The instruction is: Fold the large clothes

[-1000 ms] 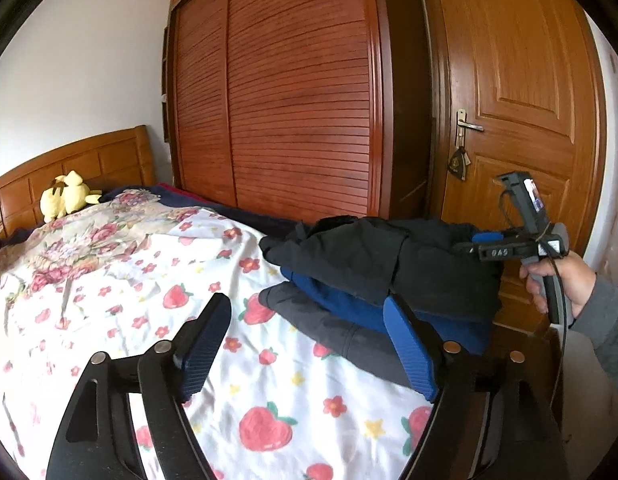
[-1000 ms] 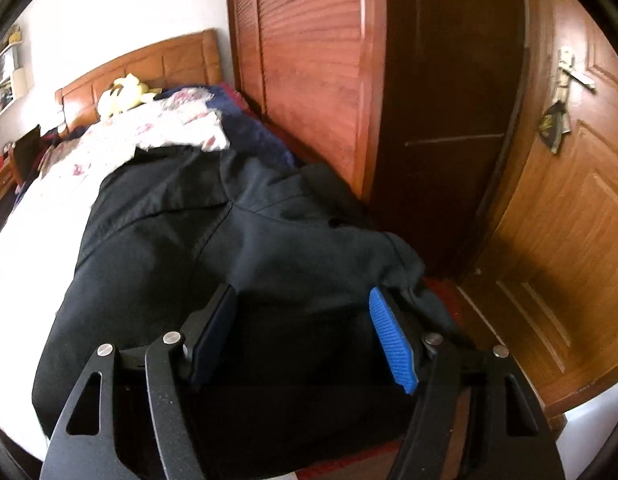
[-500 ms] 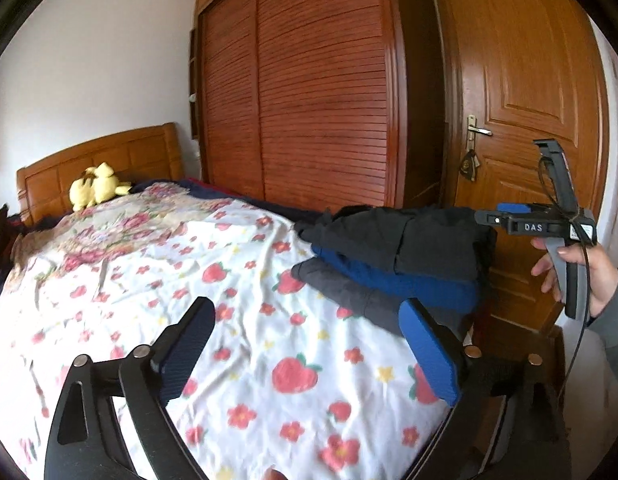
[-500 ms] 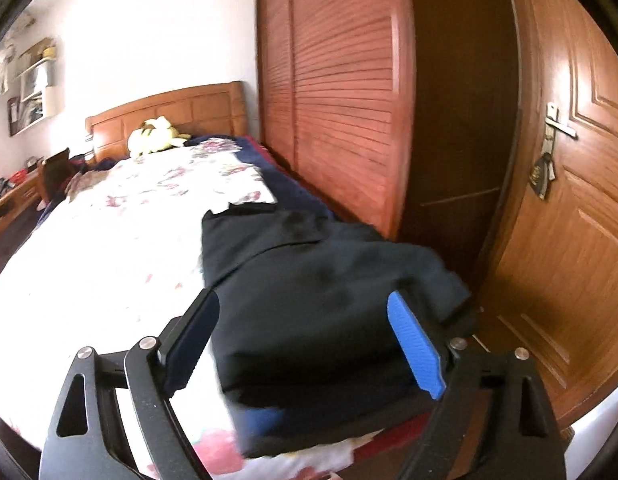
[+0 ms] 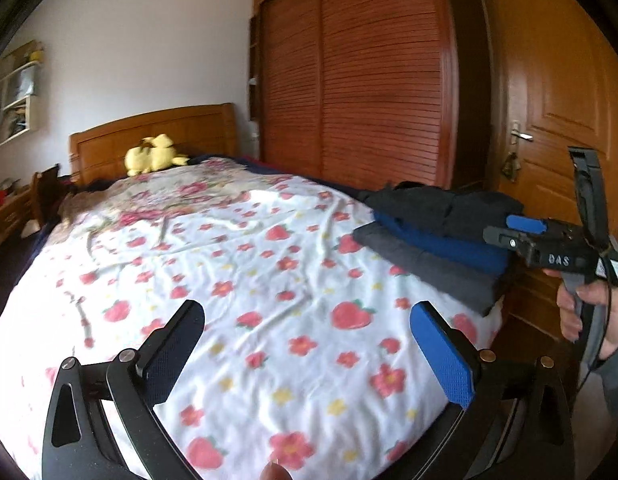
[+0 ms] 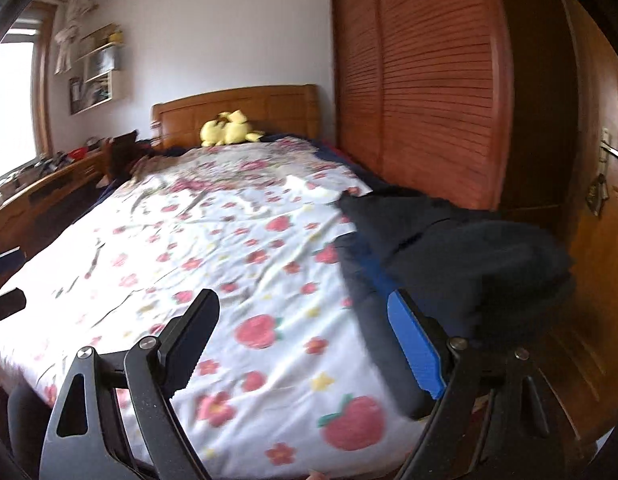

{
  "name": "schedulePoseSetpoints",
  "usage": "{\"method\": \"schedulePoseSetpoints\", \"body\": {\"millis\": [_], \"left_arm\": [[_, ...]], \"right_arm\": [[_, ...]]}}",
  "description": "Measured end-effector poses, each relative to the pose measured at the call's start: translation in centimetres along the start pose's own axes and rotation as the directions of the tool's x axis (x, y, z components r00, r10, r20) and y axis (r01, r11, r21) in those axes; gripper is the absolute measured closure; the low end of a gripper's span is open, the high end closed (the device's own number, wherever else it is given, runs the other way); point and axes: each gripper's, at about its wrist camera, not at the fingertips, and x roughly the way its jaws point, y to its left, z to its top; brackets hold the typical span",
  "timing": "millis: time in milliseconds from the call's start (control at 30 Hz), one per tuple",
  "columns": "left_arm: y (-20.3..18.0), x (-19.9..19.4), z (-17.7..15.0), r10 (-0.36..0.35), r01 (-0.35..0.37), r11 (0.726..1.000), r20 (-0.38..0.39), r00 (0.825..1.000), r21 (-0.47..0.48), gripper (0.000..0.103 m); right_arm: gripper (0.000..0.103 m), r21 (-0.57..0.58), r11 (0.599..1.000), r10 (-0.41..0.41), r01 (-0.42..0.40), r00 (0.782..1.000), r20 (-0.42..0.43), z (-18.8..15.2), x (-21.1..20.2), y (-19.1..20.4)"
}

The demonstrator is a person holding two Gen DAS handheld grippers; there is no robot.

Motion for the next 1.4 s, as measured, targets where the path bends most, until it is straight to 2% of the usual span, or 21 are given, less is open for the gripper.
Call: {"method": "schedulePoseSetpoints", "body": {"millis": [67,200,467,800,967,1100,1400], "left_arm": [[0.3,-0.4,-0.5,0.035,-0.035,0.999,-0.006,0.999,-0.015,0.001],[1.5,-0.6,-1.8,0.052,-0.054,0.995,-0.036,0.998,-0.079,0.001],[4.1,-0.9,-4.1,0.143,-0.152,0.978,-0.070,0.987,-0.140,0.001],[5.2,-4.9,-6.0,0.258,-0.273,0.941,-0.098,0.961,-0.200,0.001],[5.2,-7.3,-6.8,0.289,-0.299,0.930,-0.076,0.954,-0.212,0.001],[5.0,-9.1,-6.8,0.300,-0.303,0.926,-0.050,0.953,-0.226,0.001],[3.7,-13.4,-6.0,0.349,-0.331,0.920,0.051,0.936,-0.209,0.001]], "right_arm": [[0.016,-0.007,0.999,0.037,-0.038,0.999,-0.011,-1.0,0.3,1.8],[0.016,-0.044,0.994,0.094,-0.095,0.995,-0.037,-2.6,2.1,5.8],[0.016,-0.084,0.976,0.198,-0.203,0.978,-0.062,-3.8,4.7,11.9],[0.016,-0.098,0.956,0.272,-0.277,0.961,-0.057,-6.0,3.3,16.9],[0.016,-0.090,0.949,0.298,-0.303,0.953,-0.060,-7.2,2.1,18.6],[0.016,-0.096,0.945,0.311,-0.314,0.949,-0.052,-6.8,1.1,19.5],[0.016,-0.117,0.942,0.325,-0.316,0.943,0.073,-3.9,-4.0,19.9]]}}
